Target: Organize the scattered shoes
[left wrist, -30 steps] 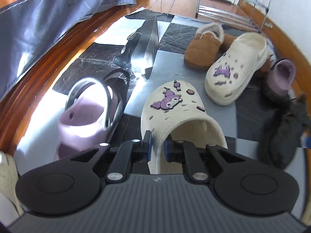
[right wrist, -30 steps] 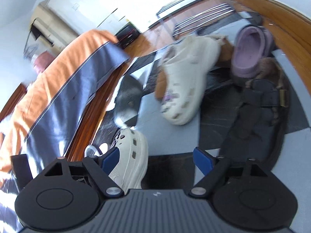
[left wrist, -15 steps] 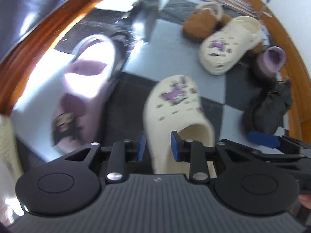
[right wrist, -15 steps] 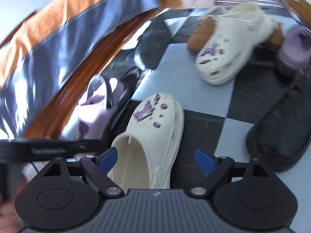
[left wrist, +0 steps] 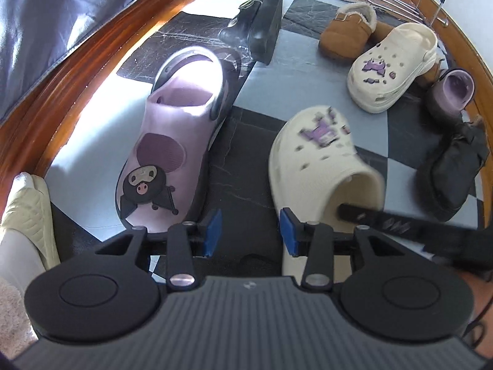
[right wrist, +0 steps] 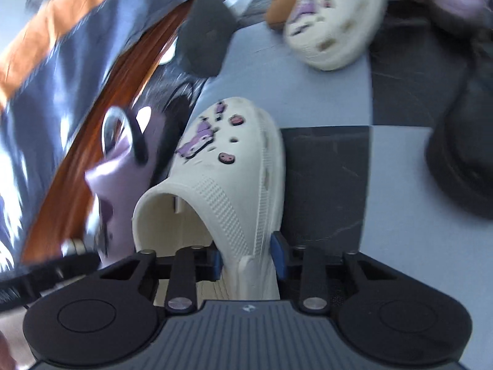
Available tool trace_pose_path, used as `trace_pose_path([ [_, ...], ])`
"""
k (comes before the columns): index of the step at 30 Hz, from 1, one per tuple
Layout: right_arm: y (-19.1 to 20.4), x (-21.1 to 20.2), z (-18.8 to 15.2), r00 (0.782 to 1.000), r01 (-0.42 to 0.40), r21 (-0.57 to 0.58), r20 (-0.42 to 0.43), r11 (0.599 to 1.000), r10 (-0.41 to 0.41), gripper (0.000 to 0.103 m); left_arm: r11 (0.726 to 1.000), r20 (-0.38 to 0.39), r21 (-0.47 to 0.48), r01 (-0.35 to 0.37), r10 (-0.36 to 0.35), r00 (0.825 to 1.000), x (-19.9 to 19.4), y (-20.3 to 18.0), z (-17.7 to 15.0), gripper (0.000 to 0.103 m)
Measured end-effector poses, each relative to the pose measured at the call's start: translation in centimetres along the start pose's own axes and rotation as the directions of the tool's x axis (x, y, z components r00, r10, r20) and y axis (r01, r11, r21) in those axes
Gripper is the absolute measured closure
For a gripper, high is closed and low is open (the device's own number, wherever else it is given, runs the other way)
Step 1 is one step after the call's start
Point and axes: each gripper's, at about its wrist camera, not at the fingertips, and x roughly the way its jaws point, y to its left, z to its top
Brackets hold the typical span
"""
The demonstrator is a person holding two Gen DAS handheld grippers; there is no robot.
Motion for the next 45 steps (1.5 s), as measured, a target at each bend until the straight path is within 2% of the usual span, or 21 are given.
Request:
trace_pose_path([
  [9, -0.6, -1.3, 1.7, 0.997, -0.077, -0.026, 0.016, 0.997, 0.077, 0.086, 0.999, -0.044, -0.034, -0.019, 0.017, 0.999, 1.8, 1.6, -0.4, 0.062],
  [12, -0.6, -2.5, 2.3, 0.997, -0.072, 0.0, 0.042, 0.997, 0.072, 0.085, 0.999, -0.05, -0.042, -0.028, 0.026, 0.998, 2.2, 2.1, -0.4, 0.062],
  [14, -0.8, -3.3, 2.4, 0.996, -0.054, 0.07, 0.078, 0.996, 0.049, 0.084, 0.998, -0.057, -0.047, -0.032, 0.03, 0.998, 2.4, 2.3, -0.5, 0.062],
  [16, -1.8, -4.5, 2.1, 0.99, -0.045, 0.22, 0.144, 0.974, 0.013, 0.08, 0.998, -0.064, -0.045, -0.039, 0.036, 0.997, 2.5, 2.5, -0.6, 0.062],
  [18, -1.7, -5.0, 1.6, 0.985, 0.017, 0.299, 0.16, 0.954, -0.067, 0.072, 0.998, -0.066, -0.046, -0.046, 0.043, 0.997, 2.5, 2.5, -0.7, 0.062],
  [20, -0.5, -4.9, 2.0, 0.991, 0.05, 0.257, 0.104, 0.965, -0.079, 0.06, 0.997, -0.071, -0.062, -0.042, 0.038, 0.997, 2.3, 2.7, -0.6, 0.062],
  [22, 1.3, -4.9, 2.5, 1.0, 0.01, 0.164, 0.005, 0.986, -0.011, 0.046, 0.995, -0.079, -0.096, -0.025, 0.017, 0.997, 2.0, 3.1, -0.4, 0.062],
  [23, 2.2, -5.2, 2.9, 0.999, -0.009, 0.114, -0.032, 0.993, 0.013, 0.045, 0.995, -0.076, -0.102, -0.021, 0.014, 0.997, 1.9, 3.3, -0.3, 0.062],
  [25, 3.7, -7.6, 4.1, 0.997, -0.078, 0.004, 0.016, 0.997, 0.078, 0.044, 0.994, -0.07, -0.104, -0.023, 0.016, 0.997, 1.8, 3.6, -0.2, 0.061],
  [27, 5.6, -9.1, 5.4, 0.998, -0.044, -0.196, 0.036, 0.98, 0.052, 0.04, 0.994, -0.075, -0.106, -0.031, 0.023, 0.997, 1.8, 3.7, -0.2, 0.059],
  [29, 8.1, -9.5, 5.5, 0.995, 0.093, -0.445, 0.079, 0.891, -0.064, 0.04, 0.993, -0.081, -0.112, -0.034, 0.025, 0.996, 1.9, 4.0, -0.3, 0.059],
  [30, 10.0, -8.9, 5.0, 0.981, 0.192, -0.623, 0.107, 0.758, -0.161, 0.04, 0.993, -0.083, -0.117, -0.034, 0.025, 0.996, 2.0, 4.2, -0.4, 0.059],
  [31, 11.3, -8.1, 4.4, 0.968, 0.232, -0.739, 0.112, 0.632, -0.224, 0.04, 0.992, -0.085, -0.124, -0.033, 0.022, 0.996, 2.1, 4.3, -0.4, 0.059],
  [32, 12.2, -7.2, 3.7, 0.958, 0.241, -0.813, 0.11, 0.53, -0.267, 0.04, 0.991, -0.09, -0.131, -0.031, 0.019, 0.996, 2.2, 4.6, -0.3, 0.058],
  [33, 12.8, -6.3, 3.0, 0.952, 0.23, -0.858, 0.099, 0.46, -0.291, 0.04, 0.99, -0.095, -0.136, -0.03, 0.017, 0.995, 2.2, 4.8, -0.3, 0.058],
  [34, 13.2, -5.4, 2.4, 0.947, 0.207, -0.889, 0.078, 0.409, -0.311, 0.04, 0.989, -0.099, -0.142, -0.03, 0.016, 0.995, 2.3, 4.9, -0.3, 0.058],
  [38, 13.5, -0.6, 0.1, 0.916, 0.146, -0.942, 0.014, 0.301, -0.401, 0.04, 0.988, -0.094, -0.15, -0.022, 0.008, 0.996, 1.9, 5.3, -0.3, 0.058],
  [41, 12.6, 4.0, -2.1, 0.869, 0.204, -0.958, 0.082, 0.202, -0.488, 0.04, 0.987, -0.088, -0.162, -0.022, 0.008, 0.996, 1.5, 5.9, -0.2, 0.058],
  [42, 12.3, 5.1, -2.1, 0.854, 0.267, -0.941, 0.132, 0.208, -0.503, 0.044, 0.986, -0.086, -0.168, -0.023, 0.009, 0.996, 1.4, 6.2, -0.2, 0.057],
  [43, 12.2, 4.9, -1.1, 0.863, 0.304, -0.9, 0.121, 0.312, -0.49, 0.047, 0.984, -0.084, -0.178, -0.026, 0.011, 0.996, 1.4, 6.6, -0.2, 0.056],
  [45, 11.7, 3.3, 2.2, 0.903, 0.31, -0.748, 0.037, 0.588, -0.428, 0.059, 0.979, -0.081, -0.202, -0.035, 0.019, 0.997, 1.3, 7.5, -0.1, 0.055],
])
